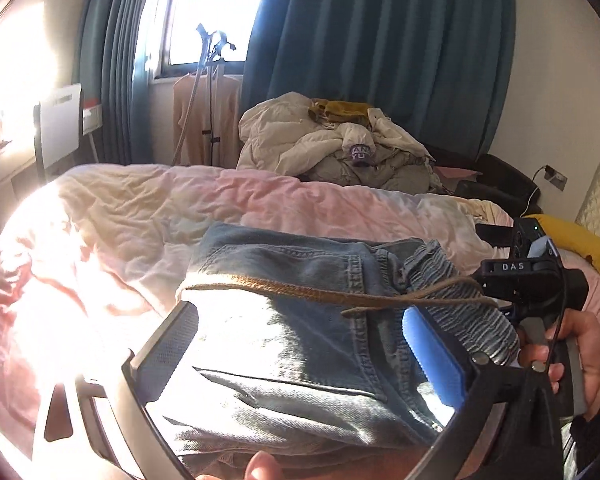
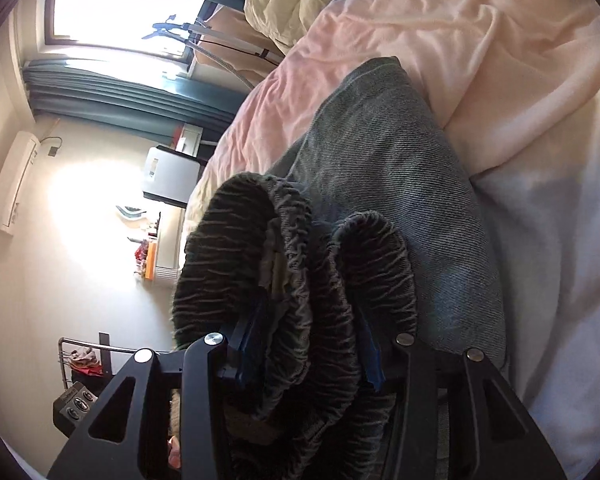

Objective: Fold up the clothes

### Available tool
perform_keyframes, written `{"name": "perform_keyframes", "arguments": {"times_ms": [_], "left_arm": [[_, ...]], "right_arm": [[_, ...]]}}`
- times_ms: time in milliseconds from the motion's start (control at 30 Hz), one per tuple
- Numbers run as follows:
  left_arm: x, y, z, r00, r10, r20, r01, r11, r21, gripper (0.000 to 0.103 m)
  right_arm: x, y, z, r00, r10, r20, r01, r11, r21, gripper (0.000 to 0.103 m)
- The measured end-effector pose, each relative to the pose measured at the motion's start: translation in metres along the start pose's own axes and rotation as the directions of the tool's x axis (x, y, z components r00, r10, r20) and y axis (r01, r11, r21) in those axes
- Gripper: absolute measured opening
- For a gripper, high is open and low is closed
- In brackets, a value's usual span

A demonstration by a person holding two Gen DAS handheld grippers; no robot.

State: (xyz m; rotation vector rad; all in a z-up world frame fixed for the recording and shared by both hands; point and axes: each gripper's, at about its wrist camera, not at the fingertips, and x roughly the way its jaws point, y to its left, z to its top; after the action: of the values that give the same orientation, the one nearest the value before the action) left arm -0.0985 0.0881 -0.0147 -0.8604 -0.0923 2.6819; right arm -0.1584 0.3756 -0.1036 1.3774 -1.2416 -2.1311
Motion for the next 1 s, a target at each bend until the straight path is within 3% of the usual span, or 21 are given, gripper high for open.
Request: {"name": "perform_keyframes", "arguments": {"times_ms": [67,167,200,400,767,833,1000], "left_arm": [[0.007,0.011,-0.002,1.000,0.020,0.001,-0.020,1.000,-0.021,0.103],[0.015,0.024,-0.004,0.999,0.036,-0.015,-0.037,0.998,-0.045,0.103],[0.016,0.027,-0.004,0.999,0.032,-0.018,-0.033,0.998,-0.057,0.103],[0.014,0.033,-0.004,0.999,0.031,-0.008,-0.032,0.997,-0.074,0.103],[0.026,0.024,-0.013,0.997,0.055,-0.060,-0.057,0.998,-0.035,0.103],[0.031,0.023,-0.014,0.996,0.056,-0.071,-0.058,0.998,-0.028,0.103],[0.035,0.022,-0.017,0.995,0.052,-0.085,-0.054,0.998,-0.015,0.103]], "right_arm": [[0.004,-0.001,0.002,1.000,-0.011,0.011,0.010,1.000,0.003,0.039],[-0.002,0.008,0.006,0.997,-0.034,0.064,0.035,0.999,-0.025,0.017],[-0.005,0.011,0.007,0.996,-0.040,0.083,0.043,0.998,-0.037,0.014],[-0.028,0.039,0.011,0.980,-0.043,0.194,0.067,0.990,-0.123,0.011],[-0.055,0.013,0.050,0.971,-0.104,0.215,0.122,0.990,-0.072,0.011],[-0.048,-0.010,0.051,0.976,-0.125,0.179,0.133,0.991,-0.031,0.011],[-0.048,-0.030,0.053,0.981,-0.113,0.160,0.107,0.993,0.041,0.021]]}}
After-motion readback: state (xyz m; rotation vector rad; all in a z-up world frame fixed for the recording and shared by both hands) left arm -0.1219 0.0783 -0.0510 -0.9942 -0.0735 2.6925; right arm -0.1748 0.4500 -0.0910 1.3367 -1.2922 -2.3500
